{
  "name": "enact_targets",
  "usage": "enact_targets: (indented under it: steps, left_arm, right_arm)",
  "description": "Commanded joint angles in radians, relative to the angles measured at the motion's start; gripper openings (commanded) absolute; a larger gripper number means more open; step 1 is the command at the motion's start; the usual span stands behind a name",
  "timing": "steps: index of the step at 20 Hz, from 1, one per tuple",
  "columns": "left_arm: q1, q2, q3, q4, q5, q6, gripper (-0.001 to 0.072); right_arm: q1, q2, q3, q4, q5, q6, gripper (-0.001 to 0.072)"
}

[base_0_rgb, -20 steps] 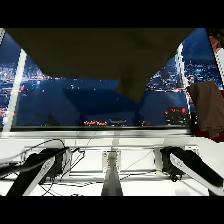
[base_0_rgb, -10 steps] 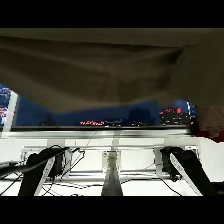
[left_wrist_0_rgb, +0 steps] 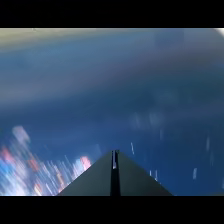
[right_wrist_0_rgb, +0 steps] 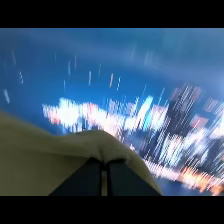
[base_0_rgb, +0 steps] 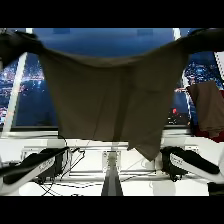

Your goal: Fold the clothes and pants, and hang the long-sleeved shirts on hangers.

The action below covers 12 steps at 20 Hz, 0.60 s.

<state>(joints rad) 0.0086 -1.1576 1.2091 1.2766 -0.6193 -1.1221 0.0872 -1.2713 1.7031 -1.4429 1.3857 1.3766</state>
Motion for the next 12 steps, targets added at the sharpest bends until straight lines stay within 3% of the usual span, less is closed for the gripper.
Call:
enact_targets:
  steps: [1,7,9,12]
  left_arm:
    - [-0.003,-0.273,0.001,-0.003,0.031,0.004,0.0013]
    - [-0.002,-0.399,0.001,-0.006,0.273,0.004,0.0013]
    - [-0.002,-0.398,0.001,-0.005,0.269,0.004,0.0012]
    - [0.0,-0.389,0.001,0.008,0.149,0.004,0.0013]
  right_arm:
    - [0.0,-0.282,0.0,-0.003,-0.038,0.001,0.0017]
    - [-0.002,-0.541,0.0,-0.014,-0.293,0.016,0.0017]
    - [-0.009,-0.544,0.001,-0.025,-0.304,0.025,0.0018]
    - [-0.045,-0.518,0.004,-0.035,-0.204,0.024,0.0017]
